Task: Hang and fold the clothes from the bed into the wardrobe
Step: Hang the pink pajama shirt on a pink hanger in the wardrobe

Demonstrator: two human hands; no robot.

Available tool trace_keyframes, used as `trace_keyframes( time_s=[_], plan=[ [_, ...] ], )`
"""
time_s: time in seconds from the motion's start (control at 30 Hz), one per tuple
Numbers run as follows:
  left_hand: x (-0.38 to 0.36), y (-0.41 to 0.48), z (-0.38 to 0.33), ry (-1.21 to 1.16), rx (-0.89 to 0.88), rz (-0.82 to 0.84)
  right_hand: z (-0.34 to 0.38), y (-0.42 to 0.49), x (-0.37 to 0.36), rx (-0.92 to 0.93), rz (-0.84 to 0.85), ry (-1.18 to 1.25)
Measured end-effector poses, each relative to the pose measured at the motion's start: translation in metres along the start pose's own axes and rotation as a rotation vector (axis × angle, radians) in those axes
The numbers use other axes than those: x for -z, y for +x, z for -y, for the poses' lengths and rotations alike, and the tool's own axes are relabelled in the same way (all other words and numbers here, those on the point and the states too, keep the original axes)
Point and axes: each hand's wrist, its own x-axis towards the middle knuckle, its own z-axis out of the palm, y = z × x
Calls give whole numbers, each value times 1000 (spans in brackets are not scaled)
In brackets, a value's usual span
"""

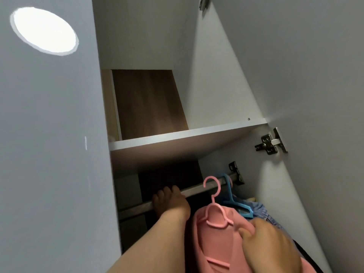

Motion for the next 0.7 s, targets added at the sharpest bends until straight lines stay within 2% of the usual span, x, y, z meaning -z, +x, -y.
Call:
trace_keyframes(
  time_s=[0.53, 0.7],
  plan=[
    [-3, 11, -1, 29, -20, 36, 19, 57, -32, 234, -67, -258],
    [-3, 12, 1, 45, -24, 47, 25, 58, -32, 208, -36, -281]
  ],
)
